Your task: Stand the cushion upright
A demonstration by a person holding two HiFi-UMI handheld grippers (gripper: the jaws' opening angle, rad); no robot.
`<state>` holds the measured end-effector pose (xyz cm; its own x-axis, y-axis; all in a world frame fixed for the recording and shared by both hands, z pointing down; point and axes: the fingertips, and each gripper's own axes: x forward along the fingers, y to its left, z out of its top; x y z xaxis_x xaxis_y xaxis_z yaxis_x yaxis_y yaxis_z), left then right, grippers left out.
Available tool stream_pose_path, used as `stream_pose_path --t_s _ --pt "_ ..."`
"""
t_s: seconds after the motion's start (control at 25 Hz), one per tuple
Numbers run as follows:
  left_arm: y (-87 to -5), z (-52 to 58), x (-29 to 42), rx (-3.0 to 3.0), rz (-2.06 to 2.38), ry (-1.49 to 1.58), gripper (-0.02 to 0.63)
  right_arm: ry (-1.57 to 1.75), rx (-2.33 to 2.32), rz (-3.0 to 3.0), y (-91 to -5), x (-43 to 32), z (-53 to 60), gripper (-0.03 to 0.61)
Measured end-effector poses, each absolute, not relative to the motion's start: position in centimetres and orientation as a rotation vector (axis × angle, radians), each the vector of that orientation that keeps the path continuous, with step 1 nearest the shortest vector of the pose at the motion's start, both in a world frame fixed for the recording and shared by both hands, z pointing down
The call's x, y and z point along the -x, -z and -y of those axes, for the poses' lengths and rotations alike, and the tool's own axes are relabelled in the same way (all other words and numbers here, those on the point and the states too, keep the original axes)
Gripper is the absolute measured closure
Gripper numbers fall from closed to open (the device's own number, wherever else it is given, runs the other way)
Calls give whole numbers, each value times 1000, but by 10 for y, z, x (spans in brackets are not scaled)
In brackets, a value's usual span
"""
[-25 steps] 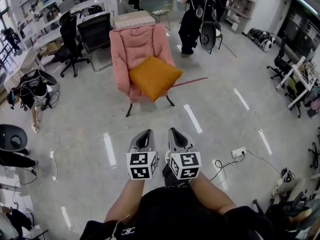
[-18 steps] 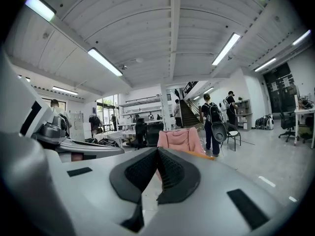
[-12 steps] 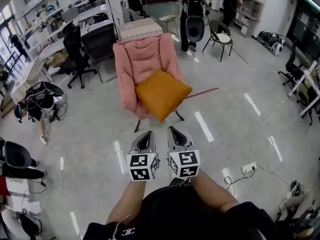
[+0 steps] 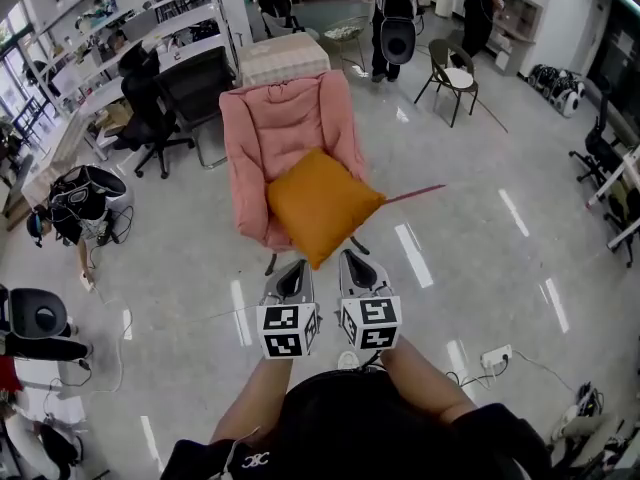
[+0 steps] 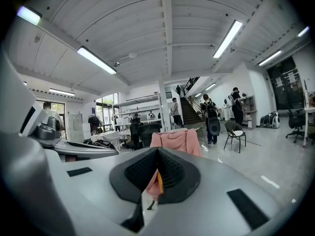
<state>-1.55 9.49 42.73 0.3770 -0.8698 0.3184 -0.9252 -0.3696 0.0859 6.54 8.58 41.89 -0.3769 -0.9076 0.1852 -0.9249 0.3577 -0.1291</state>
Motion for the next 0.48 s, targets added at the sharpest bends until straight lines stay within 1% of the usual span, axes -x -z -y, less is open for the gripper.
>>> stream_pose_path --t_s 0.48 --pt "-448 -30 -25 -2341 1579 -336 618 -361 -1677 2472 -445 -116 -24 581"
